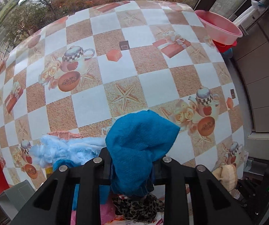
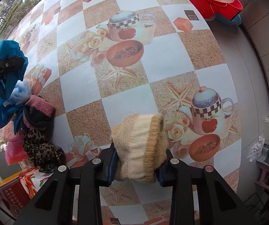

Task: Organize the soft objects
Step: 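Grasp the blue cloth with the left tool while the right tool grasps the beige knit sock, then carry the blue cloth and beige sock over the white box with both tools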

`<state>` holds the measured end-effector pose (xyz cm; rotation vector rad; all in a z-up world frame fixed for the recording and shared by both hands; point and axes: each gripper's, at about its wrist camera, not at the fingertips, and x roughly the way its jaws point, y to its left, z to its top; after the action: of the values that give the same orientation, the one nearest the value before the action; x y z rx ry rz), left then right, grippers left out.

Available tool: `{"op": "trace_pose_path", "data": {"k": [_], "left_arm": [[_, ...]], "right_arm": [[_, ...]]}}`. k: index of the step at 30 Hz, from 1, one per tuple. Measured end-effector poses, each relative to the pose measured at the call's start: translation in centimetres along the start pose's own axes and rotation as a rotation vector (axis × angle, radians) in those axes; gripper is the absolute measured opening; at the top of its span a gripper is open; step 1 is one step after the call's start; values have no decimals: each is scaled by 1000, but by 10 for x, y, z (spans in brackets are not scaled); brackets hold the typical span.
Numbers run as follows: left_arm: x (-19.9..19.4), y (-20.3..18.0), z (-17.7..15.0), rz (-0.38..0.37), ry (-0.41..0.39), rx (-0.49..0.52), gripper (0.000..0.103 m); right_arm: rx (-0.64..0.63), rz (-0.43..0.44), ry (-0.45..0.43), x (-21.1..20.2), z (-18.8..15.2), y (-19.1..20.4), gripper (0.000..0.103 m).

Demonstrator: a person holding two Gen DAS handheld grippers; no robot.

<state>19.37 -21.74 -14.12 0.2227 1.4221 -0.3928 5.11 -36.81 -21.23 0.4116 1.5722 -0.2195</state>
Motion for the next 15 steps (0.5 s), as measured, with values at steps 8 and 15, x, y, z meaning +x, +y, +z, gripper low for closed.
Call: {"op": "trace_pose_path", "data": {"k": [8, 15], "left_arm": [[-77, -5, -57, -92, -93, 41, 29], [-129, 4, -121, -176, -163, 64, 29]], "right_arm": [[34, 84, -21, -38, -27, -5, 35], [47, 106, -66, -77, -67, 9, 35]]}}
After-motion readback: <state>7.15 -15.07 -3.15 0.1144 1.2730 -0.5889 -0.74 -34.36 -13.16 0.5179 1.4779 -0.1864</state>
